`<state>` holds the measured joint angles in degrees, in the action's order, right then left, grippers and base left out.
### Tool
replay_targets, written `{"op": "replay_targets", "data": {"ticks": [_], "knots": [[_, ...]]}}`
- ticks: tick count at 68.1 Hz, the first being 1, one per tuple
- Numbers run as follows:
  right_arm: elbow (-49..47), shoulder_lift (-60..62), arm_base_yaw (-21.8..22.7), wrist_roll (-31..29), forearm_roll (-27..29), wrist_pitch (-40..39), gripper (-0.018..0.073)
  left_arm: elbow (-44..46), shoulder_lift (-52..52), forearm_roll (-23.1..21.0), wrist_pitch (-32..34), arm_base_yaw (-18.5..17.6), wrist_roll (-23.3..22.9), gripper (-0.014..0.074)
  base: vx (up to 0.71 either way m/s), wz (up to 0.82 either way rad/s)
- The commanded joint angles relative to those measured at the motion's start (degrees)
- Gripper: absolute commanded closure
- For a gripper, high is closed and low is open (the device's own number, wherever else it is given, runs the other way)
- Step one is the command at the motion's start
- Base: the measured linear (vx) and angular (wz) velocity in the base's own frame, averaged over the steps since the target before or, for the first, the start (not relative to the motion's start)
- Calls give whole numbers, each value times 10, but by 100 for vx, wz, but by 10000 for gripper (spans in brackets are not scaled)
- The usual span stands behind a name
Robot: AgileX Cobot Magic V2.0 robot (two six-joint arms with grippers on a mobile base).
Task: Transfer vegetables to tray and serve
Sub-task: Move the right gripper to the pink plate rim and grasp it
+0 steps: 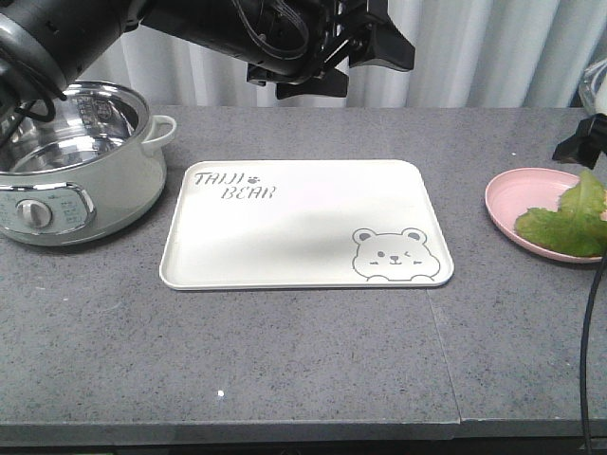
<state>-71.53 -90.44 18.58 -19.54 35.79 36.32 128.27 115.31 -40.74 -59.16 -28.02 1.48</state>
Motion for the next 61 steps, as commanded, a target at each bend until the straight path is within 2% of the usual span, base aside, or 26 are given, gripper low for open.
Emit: {"op": "replay_targets", "data": {"ticks": [1, 11, 29, 42, 47, 61], "knots": [[-17, 41, 3, 1, 3, -18, -94, 16, -32, -30, 25, -2, -4, 4, 0, 0], [-17, 59, 3, 1, -11, -16, -92, 16, -32, -30, 24, -2, -4, 4, 0, 0], [-17, 69, 3, 41, -97, 8, -86, 16, -32, -30, 21, -2, -4, 4, 0, 0], [-17, 69, 5, 74, -136, 8, -83, 16, -32, -30, 22, -2, -4, 4, 0, 0], [-17, 68, 21, 87, -145, 7, -80, 16, -32, -30, 22, -2, -4, 4, 0, 0], [-17, 60, 106, 90, -130, 7, -76, 16, -32, -30, 22, -2, -4, 4, 0, 0]]}}
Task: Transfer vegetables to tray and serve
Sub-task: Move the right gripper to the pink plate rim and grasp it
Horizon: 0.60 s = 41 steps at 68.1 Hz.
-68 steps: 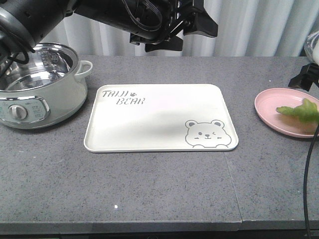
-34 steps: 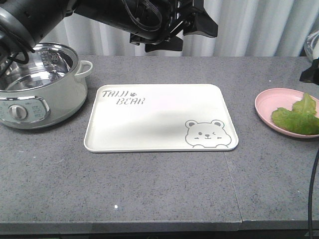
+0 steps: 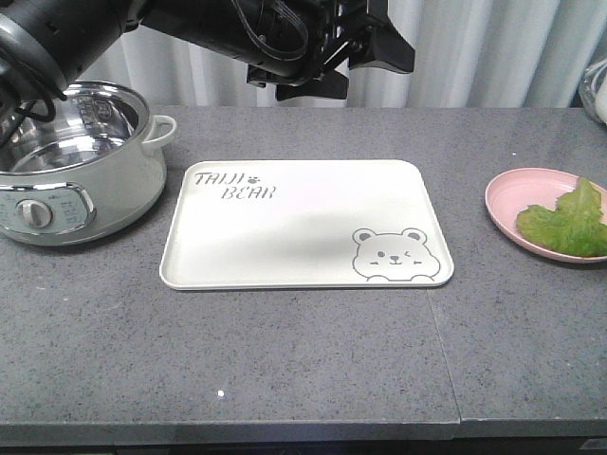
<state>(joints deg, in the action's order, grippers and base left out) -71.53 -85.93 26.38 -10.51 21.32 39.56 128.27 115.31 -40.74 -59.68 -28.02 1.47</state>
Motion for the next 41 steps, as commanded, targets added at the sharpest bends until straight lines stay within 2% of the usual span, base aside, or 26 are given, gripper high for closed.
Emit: {"op": "replay_targets", "data": {"ticks": [1, 16, 41], "knots": [[-17, 12, 31, -2, 17, -26, -76, 16, -32, -30, 27, -2, -4, 4, 0, 0], [-17, -60, 39, -23, 19, -44, -71, 16, -32, -30, 27, -2, -4, 4, 0, 0], [-17, -137, 26, -70, 17, -152, -50, 16, -32, -30, 27, -2, -4, 4, 0, 0]]}}
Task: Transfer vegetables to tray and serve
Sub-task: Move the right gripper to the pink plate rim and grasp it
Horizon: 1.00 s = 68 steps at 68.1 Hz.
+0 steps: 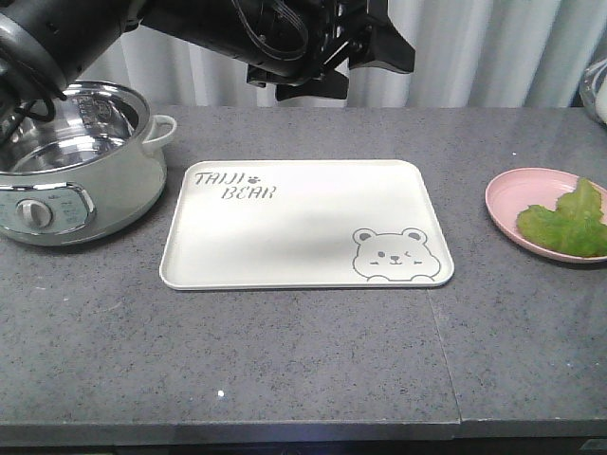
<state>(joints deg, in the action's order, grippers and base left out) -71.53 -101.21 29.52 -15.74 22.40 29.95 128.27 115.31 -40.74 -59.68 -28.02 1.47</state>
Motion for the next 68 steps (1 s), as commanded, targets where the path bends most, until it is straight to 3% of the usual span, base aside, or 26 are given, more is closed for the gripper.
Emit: {"op": "replay_targets", "data": {"ticks": [1, 13, 57, 68], "knots": [[-17, 13, -7, -21, 7, -59, -50, 16, -32, -30, 27, -2, -4, 4, 0, 0], [-19, -17, -34, -51, 6, -101, -41, 16, -32, -30, 27, -2, -4, 4, 0, 0], [-19, -75, -35, -47, 7, -143, -29, 16, -32, -30, 27, -2, -4, 4, 0, 0], [-19, -78, -35, -47, 10, -143, 50, 16, -32, -30, 27, -2, -4, 4, 0, 0]]}}
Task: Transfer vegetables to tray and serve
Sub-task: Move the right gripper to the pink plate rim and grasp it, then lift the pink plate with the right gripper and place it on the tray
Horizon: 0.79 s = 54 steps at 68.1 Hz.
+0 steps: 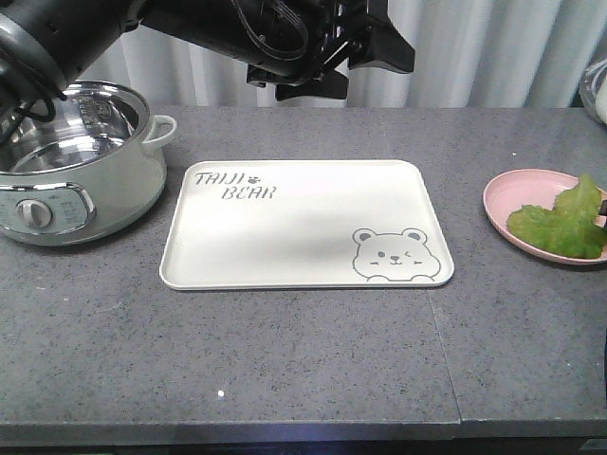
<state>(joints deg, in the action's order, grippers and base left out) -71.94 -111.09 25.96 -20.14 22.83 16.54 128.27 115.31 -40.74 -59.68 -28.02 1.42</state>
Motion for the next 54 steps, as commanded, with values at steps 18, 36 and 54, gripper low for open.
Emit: {"op": "replay_targets", "data": {"ticks": [18, 36, 54], "knots": [[-14, 18, 1, -3, 8, -1, 393, 16, -32, -30, 27, -2, -3, 4, 0, 0], [-14, 19, 1, -5, 16, 1, 568, 16, -32, -30, 27, -2, -3, 4, 0, 0], [-14, 53, 1, -5, 40, 13, 568, 16, -32, -29, 27, -2, -3, 4, 0, 0]]}}
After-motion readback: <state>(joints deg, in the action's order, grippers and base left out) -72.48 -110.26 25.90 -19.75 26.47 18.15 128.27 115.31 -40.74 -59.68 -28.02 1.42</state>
